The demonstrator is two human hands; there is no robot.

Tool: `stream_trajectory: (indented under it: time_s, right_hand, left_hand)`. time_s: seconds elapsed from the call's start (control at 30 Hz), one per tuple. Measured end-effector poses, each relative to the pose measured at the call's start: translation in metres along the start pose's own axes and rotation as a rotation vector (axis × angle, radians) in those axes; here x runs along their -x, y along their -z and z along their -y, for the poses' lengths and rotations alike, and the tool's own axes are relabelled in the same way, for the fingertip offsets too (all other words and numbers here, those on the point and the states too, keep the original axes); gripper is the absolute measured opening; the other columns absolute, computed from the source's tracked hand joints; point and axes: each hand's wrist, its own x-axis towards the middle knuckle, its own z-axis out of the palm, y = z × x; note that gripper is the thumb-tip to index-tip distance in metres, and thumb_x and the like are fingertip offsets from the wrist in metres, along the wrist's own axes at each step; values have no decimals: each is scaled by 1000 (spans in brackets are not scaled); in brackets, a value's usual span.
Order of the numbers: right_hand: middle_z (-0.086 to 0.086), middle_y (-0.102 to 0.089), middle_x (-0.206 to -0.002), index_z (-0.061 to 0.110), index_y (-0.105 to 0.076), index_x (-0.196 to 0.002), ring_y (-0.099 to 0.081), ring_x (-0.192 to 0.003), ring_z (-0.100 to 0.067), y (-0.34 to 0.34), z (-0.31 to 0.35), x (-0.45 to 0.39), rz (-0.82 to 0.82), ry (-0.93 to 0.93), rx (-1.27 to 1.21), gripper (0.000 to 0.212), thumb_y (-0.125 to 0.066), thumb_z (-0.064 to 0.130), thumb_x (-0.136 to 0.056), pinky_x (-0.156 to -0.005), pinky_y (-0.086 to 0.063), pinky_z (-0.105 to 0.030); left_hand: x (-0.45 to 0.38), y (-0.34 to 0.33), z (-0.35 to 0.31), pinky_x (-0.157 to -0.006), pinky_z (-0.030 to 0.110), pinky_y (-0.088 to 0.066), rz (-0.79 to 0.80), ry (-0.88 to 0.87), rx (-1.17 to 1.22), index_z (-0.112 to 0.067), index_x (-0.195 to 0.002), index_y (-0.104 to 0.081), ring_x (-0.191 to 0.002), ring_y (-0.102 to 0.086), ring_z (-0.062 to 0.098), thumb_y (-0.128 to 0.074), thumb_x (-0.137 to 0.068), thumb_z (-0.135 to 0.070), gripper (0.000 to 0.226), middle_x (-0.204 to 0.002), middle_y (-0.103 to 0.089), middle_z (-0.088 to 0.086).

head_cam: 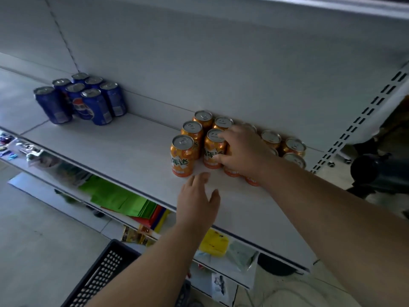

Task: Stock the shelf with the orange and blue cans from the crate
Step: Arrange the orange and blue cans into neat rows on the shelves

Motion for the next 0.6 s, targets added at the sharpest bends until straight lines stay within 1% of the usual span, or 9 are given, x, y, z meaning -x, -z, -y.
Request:
stream_trajectory:
  time_s: [0.1, 0.17, 0.27, 0.33, 0.4, 0.47, 0.53, 0.6]
  right_hand:
    - [-6, -57, -125, 13, -58, -126, -52, -116, -24, -4, 14, 0, -10, 43, -68, 53, -70, 42, -83, -91, -42, -34]
    - [-4, -57, -126, 14, -57, -129, -51, -117, -22, -3, 22, -5, 8, 55, -87, 52, -68, 41, -85, -90, -41, -33]
    - [-3, -58, -122, 16, -60, -125, -54, -113, -21, -2, 30, -21, 6, 45, -85, 46, -69, 38, -86, -89, -42, -32]
    - [-4, -60, -119, 15, -62, -122, -55, -110, -21, -2, 35, -33, 5, 32, -93, 42, -69, 35, -86, -89, -44, -33]
    - [-5, -61, -117, 13, -62, -122, -55, -108, -22, -1, 39, -44, 2, 9, -101, 42, -70, 32, -85, -90, -45, -36]
    - [-5, -61, -114, 12, -62, -119, -56, -103, -22, 0, 40, -55, -9, -7, -91, 40, -71, 30, -84, -87, -47, -37]
    - [-3, -59, -113, 15, -61, -120, -56, -103, -21, 0, 38, -68, 25, -14, -57, 41, -72, 31, -83, -83, -45, -33]
    - [-3, -56, -117, 21, -58, -125, -55, -107, -22, 0, 36, -81, 93, -10, -7, 48, -73, 34, -81, -86, -45, -34]
  left_hand:
    - [4, 14, 9, -82, 33, -51, -82, 56, 19, -23, -123, -54, -94, -56, 9, -65, -89, -33, 38, -115, -56, -9]
    - [-1, 24, 20, -78, 31, -51, -153, 81, 31, -25, -121, -54, -90, -55, 6, -66, -87, -35, 37, -112, -56, -10]
    - [-26, 42, 35, -78, 36, -52, -283, 71, 78, -23, -118, -54, -90, -56, 11, -70, -84, -36, 39, -107, -57, -8]
    - [-47, 59, 42, -79, 35, -51, -300, 72, 110, -23, -120, -52, -93, -57, 13, -70, -85, -38, 42, -107, -57, -8]
    - [-65, 76, 49, -80, 29, -49, -256, 32, 115, -24, -127, -50, -97, -56, 10, -70, -84, -43, 51, -113, -55, -9]
    - [-83, 90, 55, -87, 28, -46, -138, -32, 84, -27, -135, -44, -107, -53, 8, -72, -80, -50, 66, -124, -52, -10]
    - [-102, 98, 59, -100, 35, -45, 28, -71, 15, -27, -144, -35, -122, -47, 11, -74, -74, -57, 86, -139, -45, -7]
    - [-117, 100, 61, -107, 42, -42, 161, -88, -53, -26, -150, -26, -132, -42, 16, -75, -67, -64, 103, -149, -39, -4]
